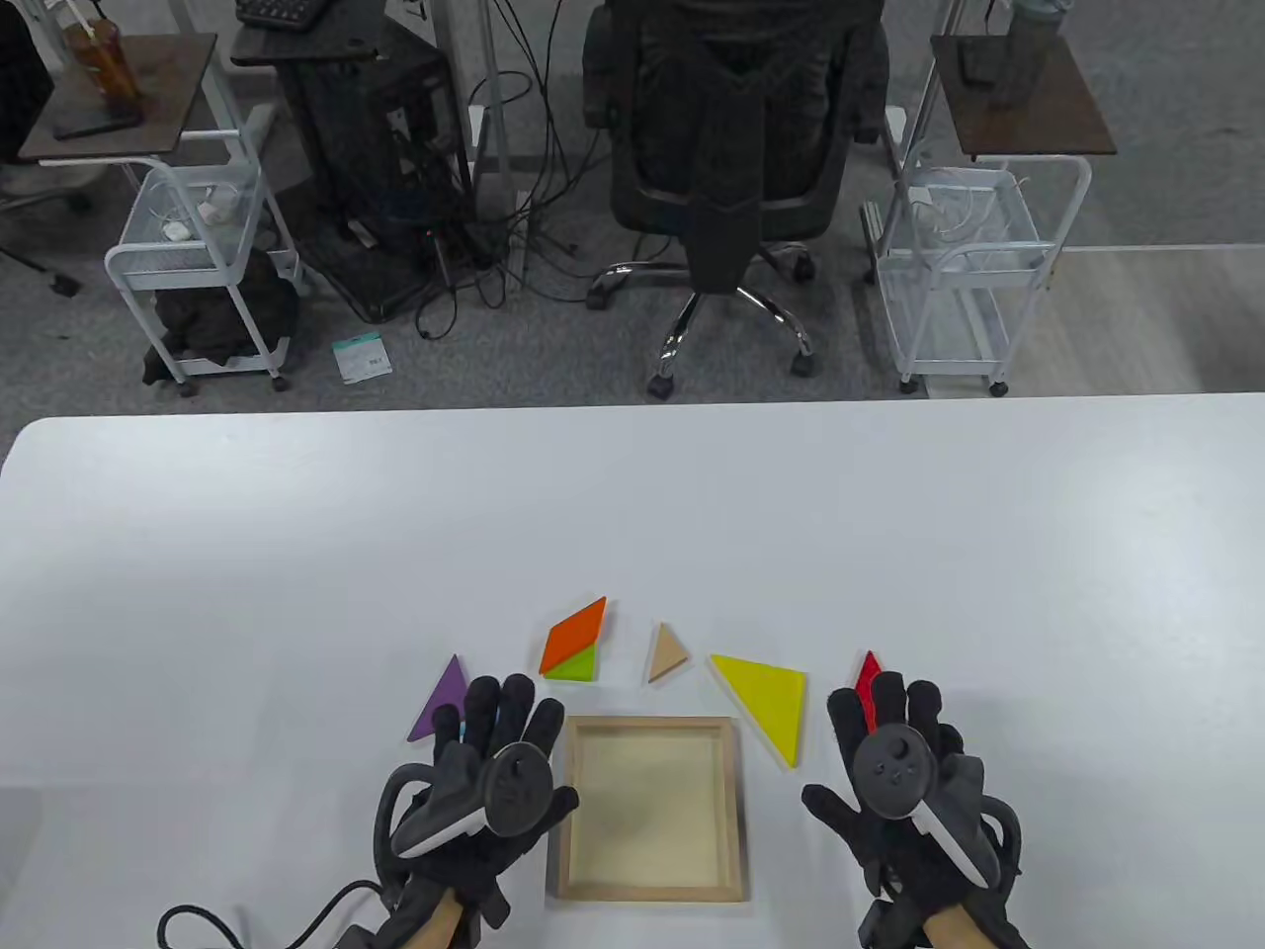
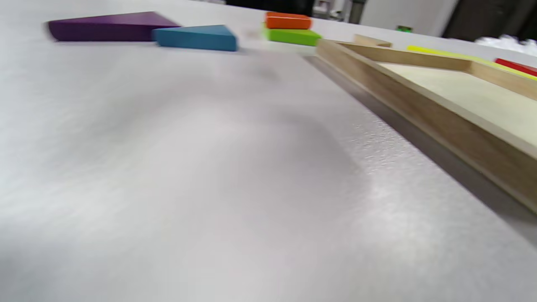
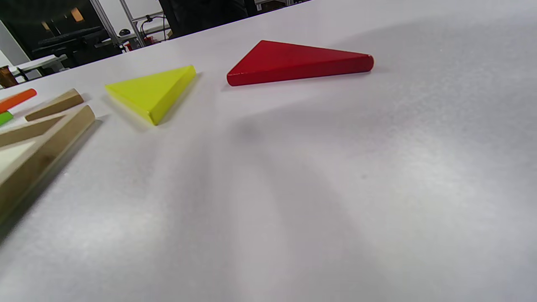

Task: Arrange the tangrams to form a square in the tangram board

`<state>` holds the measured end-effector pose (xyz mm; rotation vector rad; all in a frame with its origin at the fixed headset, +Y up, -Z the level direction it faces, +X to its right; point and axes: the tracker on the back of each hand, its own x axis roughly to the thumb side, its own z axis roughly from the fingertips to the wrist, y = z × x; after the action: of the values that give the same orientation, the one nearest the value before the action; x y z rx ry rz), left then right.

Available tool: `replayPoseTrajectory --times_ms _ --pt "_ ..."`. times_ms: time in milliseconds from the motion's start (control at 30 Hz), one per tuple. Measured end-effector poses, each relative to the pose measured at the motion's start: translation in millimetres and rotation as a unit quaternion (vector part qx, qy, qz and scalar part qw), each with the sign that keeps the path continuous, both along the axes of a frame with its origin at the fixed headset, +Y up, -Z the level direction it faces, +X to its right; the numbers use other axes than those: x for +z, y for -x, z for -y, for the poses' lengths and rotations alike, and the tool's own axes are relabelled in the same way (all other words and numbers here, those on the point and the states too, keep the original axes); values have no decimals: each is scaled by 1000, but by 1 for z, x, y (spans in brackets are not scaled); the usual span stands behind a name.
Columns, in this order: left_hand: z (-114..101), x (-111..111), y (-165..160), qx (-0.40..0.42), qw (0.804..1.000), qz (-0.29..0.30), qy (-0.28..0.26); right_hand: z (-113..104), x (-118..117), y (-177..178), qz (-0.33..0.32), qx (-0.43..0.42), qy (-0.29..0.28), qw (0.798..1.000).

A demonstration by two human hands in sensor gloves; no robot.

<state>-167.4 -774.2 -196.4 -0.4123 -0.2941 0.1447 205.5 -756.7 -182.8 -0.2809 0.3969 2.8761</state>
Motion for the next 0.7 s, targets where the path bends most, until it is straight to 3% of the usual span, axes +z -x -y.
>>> replayPoseTrajectory --times_ms 500,700 --pt "-1 0 1 5 1000 -5 -11 1 3 -9 10 -29 -3 1000" --pt "-1 1 -1 4 1000 -1 -11 -24 -7 -33 44 -61 -2 997"
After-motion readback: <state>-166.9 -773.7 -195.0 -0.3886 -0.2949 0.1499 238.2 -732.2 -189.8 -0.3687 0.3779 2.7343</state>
